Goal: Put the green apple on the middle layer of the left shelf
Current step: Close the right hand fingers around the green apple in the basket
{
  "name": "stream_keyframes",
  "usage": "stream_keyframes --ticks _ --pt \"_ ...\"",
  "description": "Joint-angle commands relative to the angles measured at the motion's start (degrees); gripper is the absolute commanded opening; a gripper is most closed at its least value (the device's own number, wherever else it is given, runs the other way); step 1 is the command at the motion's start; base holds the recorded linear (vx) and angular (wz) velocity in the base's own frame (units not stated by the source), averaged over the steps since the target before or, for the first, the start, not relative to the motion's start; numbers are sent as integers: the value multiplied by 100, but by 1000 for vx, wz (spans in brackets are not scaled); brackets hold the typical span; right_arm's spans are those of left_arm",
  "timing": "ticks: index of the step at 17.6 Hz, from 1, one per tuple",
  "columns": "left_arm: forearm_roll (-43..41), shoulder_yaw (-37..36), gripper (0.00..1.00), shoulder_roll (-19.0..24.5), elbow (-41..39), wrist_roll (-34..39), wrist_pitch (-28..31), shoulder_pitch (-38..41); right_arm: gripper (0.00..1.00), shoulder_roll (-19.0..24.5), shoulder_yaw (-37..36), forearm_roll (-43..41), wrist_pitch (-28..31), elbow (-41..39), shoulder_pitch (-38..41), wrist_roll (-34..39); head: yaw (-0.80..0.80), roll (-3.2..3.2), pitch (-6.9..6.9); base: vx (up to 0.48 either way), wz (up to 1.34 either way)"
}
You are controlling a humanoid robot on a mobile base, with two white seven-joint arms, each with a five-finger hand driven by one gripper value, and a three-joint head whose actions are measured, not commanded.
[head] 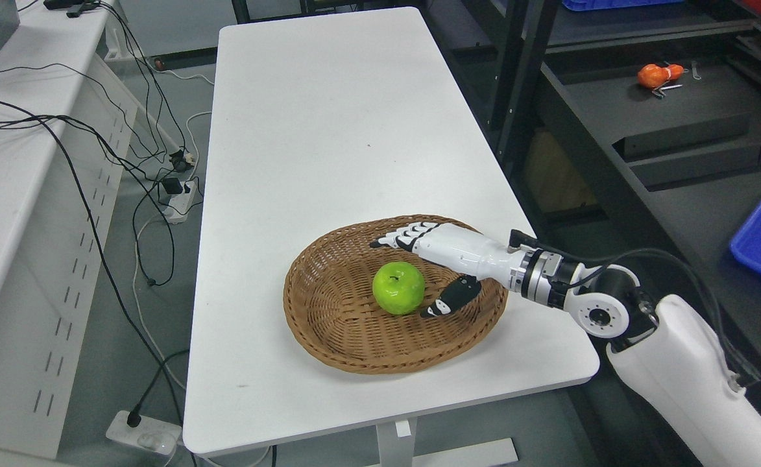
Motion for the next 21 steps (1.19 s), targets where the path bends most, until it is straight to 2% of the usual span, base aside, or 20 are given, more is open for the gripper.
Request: stream_keyframes --ticks 1,7,11,13,16,21 --pt "0 0 100 100 -2 2 0 1 100 -375 551 73 -3 158 -63 41 0 0 0 79 41" --pt "0 0 100 100 6 2 0 1 100 -287 727 55 6 166 -124 49 0 0 0 24 6" --pt "0 0 100 100 6 2 -9 1 100 152 754 64 6 210 -335 23 0 0 0 0 0" --pt "0 0 100 100 -2 2 0 1 100 266 1034 125 23 534 -519 23 0 0 0 0 0" --pt "0 0 100 100 6 2 0 1 100 530 1079 345 76 895 -651 23 0 0 0 0 0" --pt "0 0 100 100 -2 2 0 1 100 592 1079 564 76 1458 -740 -21 0 0 0 0 0"
